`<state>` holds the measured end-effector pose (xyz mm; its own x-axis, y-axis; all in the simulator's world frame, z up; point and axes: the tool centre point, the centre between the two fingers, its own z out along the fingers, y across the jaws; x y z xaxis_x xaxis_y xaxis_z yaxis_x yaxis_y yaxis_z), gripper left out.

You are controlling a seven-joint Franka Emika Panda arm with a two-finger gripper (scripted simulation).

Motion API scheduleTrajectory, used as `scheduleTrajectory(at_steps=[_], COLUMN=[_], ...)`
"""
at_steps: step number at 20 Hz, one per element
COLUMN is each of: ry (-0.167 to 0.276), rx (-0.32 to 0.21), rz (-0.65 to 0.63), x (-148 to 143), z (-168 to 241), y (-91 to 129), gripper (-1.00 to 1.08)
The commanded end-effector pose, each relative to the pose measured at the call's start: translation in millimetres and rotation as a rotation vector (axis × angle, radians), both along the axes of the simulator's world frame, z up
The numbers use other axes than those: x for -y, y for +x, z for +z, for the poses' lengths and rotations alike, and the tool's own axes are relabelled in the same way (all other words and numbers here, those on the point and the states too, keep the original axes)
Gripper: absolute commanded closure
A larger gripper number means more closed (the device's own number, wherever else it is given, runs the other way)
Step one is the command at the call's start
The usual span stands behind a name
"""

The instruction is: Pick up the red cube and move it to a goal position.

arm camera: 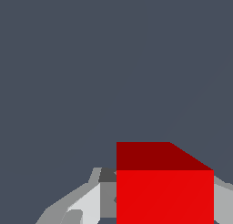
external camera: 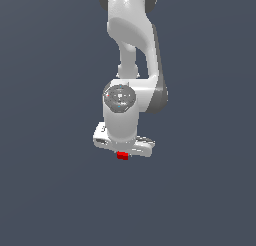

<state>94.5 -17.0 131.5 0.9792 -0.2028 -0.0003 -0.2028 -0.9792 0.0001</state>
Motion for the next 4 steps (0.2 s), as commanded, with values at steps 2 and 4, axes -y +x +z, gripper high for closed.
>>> scheduleTrajectory(at_steps=[2,4], ry=[0.0,0.0], rx=[0.0,0.0], rz=[0.0,0.0], x=[-0.1,0.0], z=[1.0,0.6], y=[1.6,1.2], gripper=[1.08,1.08])
